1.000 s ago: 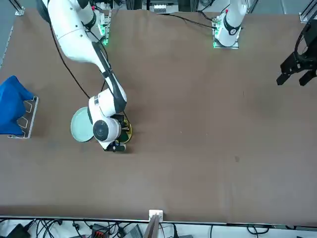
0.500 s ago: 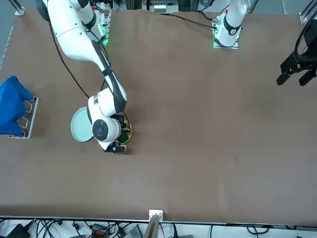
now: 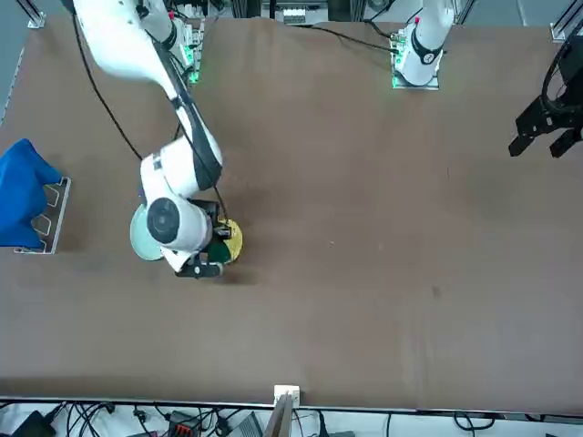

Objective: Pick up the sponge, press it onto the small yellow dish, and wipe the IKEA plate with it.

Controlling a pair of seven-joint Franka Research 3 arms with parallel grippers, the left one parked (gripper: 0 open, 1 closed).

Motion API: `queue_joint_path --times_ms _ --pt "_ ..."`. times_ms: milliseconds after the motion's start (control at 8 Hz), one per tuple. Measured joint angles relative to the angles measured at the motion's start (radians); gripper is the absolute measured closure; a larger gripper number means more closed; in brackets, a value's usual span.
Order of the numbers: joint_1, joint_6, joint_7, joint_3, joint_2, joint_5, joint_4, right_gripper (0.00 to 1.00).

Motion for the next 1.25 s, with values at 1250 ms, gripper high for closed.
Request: queue_joint_path --times_ms 1250 --pt "-0.301 0.699 -0.372 -0.005 -0.265 -0.001 -0.784 0.78"
